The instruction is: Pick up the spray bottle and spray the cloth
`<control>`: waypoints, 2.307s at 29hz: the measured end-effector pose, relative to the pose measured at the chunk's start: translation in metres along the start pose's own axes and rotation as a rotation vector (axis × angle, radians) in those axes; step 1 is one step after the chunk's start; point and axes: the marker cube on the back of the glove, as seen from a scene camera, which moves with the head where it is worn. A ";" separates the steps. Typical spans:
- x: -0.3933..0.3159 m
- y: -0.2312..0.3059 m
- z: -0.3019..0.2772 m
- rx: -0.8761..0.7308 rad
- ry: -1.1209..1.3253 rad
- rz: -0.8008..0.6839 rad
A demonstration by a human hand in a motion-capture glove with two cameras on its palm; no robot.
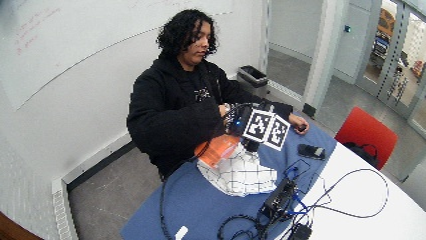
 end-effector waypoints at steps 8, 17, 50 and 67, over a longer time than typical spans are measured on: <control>-0.030 -0.068 -0.014 0.329 -0.190 -0.341; -0.017 -0.124 0.001 0.717 -0.377 -0.596; -0.001 -0.151 0.005 0.667 -0.396 -0.580; 0.074 -0.032 0.014 0.554 0.194 -0.215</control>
